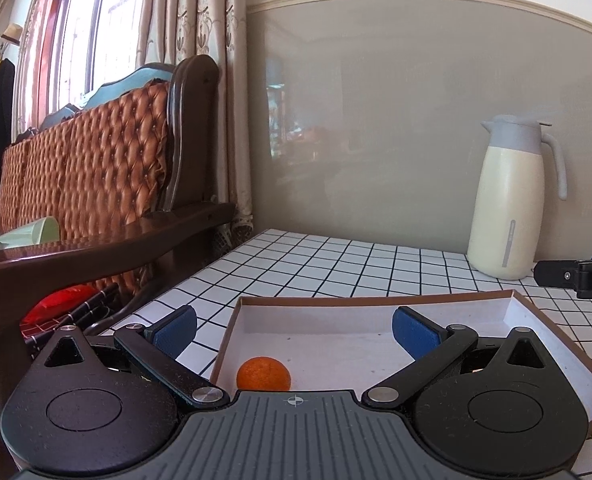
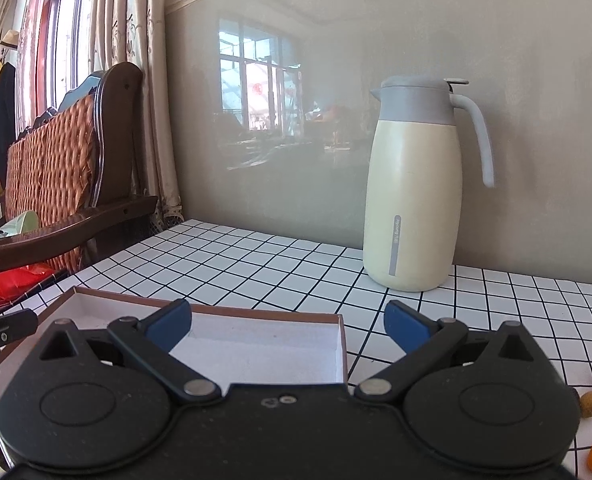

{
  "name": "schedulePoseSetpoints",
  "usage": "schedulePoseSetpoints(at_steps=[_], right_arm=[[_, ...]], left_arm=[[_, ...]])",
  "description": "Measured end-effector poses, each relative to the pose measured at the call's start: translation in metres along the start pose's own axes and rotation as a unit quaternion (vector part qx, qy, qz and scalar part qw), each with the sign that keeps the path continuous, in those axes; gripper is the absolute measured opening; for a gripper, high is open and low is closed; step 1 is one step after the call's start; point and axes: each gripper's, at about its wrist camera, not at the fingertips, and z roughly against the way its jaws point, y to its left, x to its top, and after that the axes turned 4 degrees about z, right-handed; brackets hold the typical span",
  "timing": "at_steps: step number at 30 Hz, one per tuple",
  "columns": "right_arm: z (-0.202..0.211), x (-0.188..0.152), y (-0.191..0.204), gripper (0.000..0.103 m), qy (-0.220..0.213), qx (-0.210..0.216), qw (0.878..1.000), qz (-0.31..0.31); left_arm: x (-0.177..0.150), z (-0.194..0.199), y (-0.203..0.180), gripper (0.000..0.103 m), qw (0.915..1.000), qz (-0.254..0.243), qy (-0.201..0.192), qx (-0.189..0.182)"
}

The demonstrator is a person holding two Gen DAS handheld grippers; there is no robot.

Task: Organize fruits
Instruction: 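Move both open tools back from the box to the fruit group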

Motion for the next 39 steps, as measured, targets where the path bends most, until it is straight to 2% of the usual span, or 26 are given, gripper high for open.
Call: schedulePoseSetpoints(at_steps=[8, 16, 20, 23, 27, 32, 39], right_arm=[[0.040, -0.006, -0.009, 0.097, -0.018, -0.014, 1.000, -0.002], [0.079, -0.015, -0.013, 0.097, -0.024, -0.014, 1.000, 0.001], [0.095, -0.020, -0.018, 0.097, -0.020, -0.020, 1.000, -0.001], [0.108, -0.026, -0.022, 0.097, -0.017, -0.028, 0.999, 0.002], [0.124, -0.033, -0.026, 0.097, -0.015, -0.047, 0.999, 0.013], [0.142, -0.041, -0.041, 0.097, -0.012, -0.080, 0.996, 0.022], [0.162, -0.053, -0.067, 0.097, -0.008, -0.113, 0.993, 0.019]], left_arm=[[-0.011, 0.031, -0.014, 0.103, 1.0000, -0.001, -0.003, -0.004], [-0.016, 0.066, -0.034, 0.103, 0.9997, -0.024, -0.011, 0.002], [-0.017, 0.083, -0.043, 0.103, 0.9994, -0.015, -0.028, 0.014], [-0.020, 0.094, -0.047, 0.103, 0.9992, 0.006, -0.040, 0.007], [-0.024, 0.096, -0.058, 0.103, 0.9994, 0.008, -0.028, -0.017], [-0.027, 0.104, -0.082, 0.103, 0.9975, -0.015, -0.043, -0.054], [-0.031, 0.104, -0.111, 0.103, 0.9944, -0.022, -0.035, -0.097]])
